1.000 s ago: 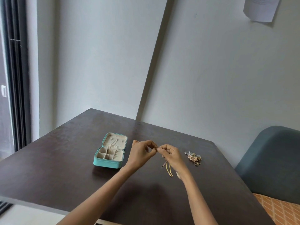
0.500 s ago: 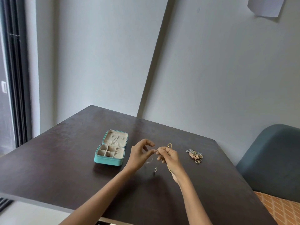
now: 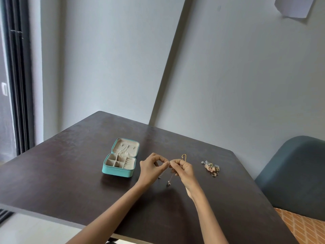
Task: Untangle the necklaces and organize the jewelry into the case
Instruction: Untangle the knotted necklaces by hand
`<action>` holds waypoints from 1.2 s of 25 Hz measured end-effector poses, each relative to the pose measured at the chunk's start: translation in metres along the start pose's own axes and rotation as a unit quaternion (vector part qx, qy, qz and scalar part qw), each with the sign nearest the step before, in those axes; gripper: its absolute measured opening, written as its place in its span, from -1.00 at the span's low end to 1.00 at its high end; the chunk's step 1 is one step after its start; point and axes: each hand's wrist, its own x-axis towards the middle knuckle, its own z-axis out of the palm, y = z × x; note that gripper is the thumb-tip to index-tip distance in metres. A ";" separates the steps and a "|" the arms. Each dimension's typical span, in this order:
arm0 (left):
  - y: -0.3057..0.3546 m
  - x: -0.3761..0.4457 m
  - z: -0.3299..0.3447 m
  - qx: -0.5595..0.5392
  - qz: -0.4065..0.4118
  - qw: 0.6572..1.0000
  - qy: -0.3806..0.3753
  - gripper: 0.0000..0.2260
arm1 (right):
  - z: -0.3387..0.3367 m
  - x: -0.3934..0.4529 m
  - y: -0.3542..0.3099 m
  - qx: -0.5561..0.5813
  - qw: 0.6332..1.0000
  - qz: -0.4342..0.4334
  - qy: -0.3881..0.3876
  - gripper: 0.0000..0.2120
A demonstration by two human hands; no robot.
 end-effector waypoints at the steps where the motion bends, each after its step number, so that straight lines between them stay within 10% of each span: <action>1: -0.001 0.000 0.001 0.001 0.000 1.000 0.001 -0.88 | -0.001 0.000 0.001 -0.006 1.000 0.001 -0.003 -0.91; 30: -0.021 0.044 0.015 0.242 0.197 0.949 0.036 -0.83 | 0.003 0.053 0.005 -0.127 0.989 0.048 0.057 -0.86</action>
